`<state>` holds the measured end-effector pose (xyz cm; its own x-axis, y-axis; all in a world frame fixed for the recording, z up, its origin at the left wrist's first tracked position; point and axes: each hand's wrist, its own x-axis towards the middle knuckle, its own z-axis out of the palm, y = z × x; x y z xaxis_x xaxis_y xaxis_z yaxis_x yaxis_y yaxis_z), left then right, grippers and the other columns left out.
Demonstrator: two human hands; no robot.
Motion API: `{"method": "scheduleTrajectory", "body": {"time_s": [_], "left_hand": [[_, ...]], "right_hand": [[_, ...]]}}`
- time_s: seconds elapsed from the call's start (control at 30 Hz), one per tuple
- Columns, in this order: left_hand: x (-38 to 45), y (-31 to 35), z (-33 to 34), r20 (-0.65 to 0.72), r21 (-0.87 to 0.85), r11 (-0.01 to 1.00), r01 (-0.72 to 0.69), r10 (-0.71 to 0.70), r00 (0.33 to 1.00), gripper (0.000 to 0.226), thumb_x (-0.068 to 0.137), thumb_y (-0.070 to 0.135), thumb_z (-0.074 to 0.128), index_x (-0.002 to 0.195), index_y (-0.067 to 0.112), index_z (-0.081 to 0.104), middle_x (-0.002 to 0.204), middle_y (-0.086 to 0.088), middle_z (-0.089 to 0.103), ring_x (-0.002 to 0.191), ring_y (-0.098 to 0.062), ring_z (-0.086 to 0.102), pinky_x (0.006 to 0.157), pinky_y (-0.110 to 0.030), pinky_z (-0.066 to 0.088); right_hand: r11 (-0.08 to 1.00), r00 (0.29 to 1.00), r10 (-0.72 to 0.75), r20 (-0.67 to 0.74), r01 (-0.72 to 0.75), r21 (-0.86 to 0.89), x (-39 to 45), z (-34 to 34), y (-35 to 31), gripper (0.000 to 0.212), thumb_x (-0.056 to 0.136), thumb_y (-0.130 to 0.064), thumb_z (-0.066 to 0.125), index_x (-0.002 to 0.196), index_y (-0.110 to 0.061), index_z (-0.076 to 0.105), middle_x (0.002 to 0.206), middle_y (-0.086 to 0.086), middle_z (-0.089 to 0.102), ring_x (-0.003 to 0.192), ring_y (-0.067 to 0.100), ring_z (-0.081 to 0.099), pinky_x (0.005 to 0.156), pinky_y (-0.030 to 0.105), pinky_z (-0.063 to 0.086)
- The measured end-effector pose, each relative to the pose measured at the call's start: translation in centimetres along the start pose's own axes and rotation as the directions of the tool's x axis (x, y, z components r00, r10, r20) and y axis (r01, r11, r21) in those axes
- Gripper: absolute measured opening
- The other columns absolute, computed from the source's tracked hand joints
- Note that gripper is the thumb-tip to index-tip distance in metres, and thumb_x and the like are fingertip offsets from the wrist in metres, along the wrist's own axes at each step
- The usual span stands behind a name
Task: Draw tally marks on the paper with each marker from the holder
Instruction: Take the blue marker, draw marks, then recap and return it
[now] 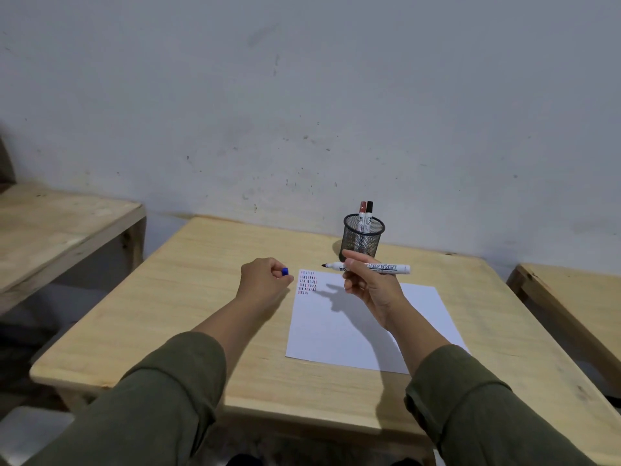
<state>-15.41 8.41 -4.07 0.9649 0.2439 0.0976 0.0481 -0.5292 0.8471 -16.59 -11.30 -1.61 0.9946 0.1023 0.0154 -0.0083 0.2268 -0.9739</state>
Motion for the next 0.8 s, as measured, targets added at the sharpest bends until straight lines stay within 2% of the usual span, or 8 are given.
{"method": "scheduleTrajectory", "body": {"time_s": [0.1, 0.3, 0.4, 0.5, 0.6, 0.7, 0.8], "left_hand": [[0.1, -1.2, 0.4, 0.008, 0.072, 0.997, 0.01, -0.011, 1.0, 0.014, 0.08, 0.016, 0.067, 0.09, 0.006, 0.068, 0.062, 0.006, 0.053, 0.078, -0.015, 0.054, 0.072, -0.02, 0.038], [0.0, -2.6, 0.9, 0.035, 0.155, 0.988, 0.014, -0.02, 0.999, 0.025, 0.082, 0.024, 0.066, 0.099, 0.006, 0.067, 0.075, 0.0, 0.061, 0.088, -0.019, 0.058, 0.074, -0.021, 0.037], [-0.1, -3.0, 1.1, 0.015, 0.155, 0.988, -0.004, 0.001, 1.0, 0.044, 0.078, 0.036, 0.068, 0.112, 0.008, 0.063, 0.104, -0.006, 0.065, 0.105, -0.021, 0.058, 0.082, -0.023, 0.041], [-0.6, -3.2, 1.7, 0.012, 0.295, 0.955, -0.024, 0.022, 1.0, 0.067, 0.07, 0.057, 0.066, 0.121, 0.015, 0.054, 0.118, -0.003, 0.057, 0.12, -0.023, 0.047, 0.096, -0.034, 0.039], [-1.2, -3.5, 2.1, -0.005, 0.467, 0.883, -0.049, 0.058, 0.998, 0.063, 0.062, 0.07, 0.059, 0.103, 0.021, 0.053, 0.115, 0.003, 0.056, 0.119, -0.022, 0.044, 0.094, -0.037, 0.032], [-1.4, -3.9, 2.2, -0.003, 0.471, 0.878, -0.08, 0.092, 0.996, 0.059, 0.062, 0.07, 0.057, 0.097, 0.023, 0.051, 0.115, 0.006, 0.055, 0.119, -0.02, 0.042, 0.095, -0.036, 0.028], [-1.3, -4.3, 2.4, -0.001, 0.48, 0.872, -0.096, 0.111, 0.994, 0.058, 0.063, 0.071, 0.056, 0.095, 0.022, 0.052, 0.116, 0.006, 0.054, 0.121, -0.019, 0.041, 0.099, -0.036, 0.027]], "right_hand": [[1.0, 1.0, 0.023, 0.007, -0.023, -0.001, -0.2, 0.3, 0.7, 0.017, 0.09, -0.005, 0.058, 0.101, -0.012, 0.067, 0.068, 0.008, 0.058, 0.047, 0.01, 0.055, 0.056, 0.02, 0.052], [0.998, 0.998, 0.063, -0.009, -0.063, -0.003, -0.1, 0.5, 2.0, 0.013, 0.089, -0.007, 0.06, 0.099, -0.01, 0.068, 0.069, 0.009, 0.059, 0.048, 0.011, 0.057, 0.056, 0.019, 0.053], [0.996, 0.995, 0.09, -0.032, -0.091, -0.003, 0.0, 0.5, 2.5, 0.012, 0.089, -0.011, 0.061, 0.098, -0.008, 0.068, 0.073, 0.01, 0.064, 0.05, 0.01, 0.061, 0.055, 0.018, 0.053], [0.995, 0.994, 0.1, -0.042, -0.1, -0.003, 0.0, 0.8, 3.1, 0.013, 0.088, -0.008, 0.062, 0.1, -0.004, 0.067, 0.074, 0.011, 0.063, 0.049, 0.01, 0.061, 0.05, 0.02, 0.052], [0.996, 0.994, 0.093, -0.06, -0.093, 0.016, 0.0, 1.5, 3.7, 0.01, 0.085, -0.003, 0.063, 0.094, -0.001, 0.066, 0.068, 0.011, 0.059, 0.047, 0.012, 0.057, 0.049, 0.024, 0.053], [0.996, 0.992, 0.077, -0.103, -0.082, -0.042, 0.4, 1.9, 3.9, 0.009, 0.084, -0.002, 0.064, 0.092, 0.001, 0.066, 0.064, 0.013, 0.056, 0.043, 0.011, 0.053, 0.046, 0.022, 0.052], [0.982, 0.987, 0.066, -0.145, -0.09, -0.165, 0.9, 1.9, 4.0, 0.007, 0.081, -0.005, 0.068, 0.088, -0.006, 0.069, 0.066, 0.008, 0.061, 0.05, 0.01, 0.056, 0.049, 0.019, 0.05]]}}
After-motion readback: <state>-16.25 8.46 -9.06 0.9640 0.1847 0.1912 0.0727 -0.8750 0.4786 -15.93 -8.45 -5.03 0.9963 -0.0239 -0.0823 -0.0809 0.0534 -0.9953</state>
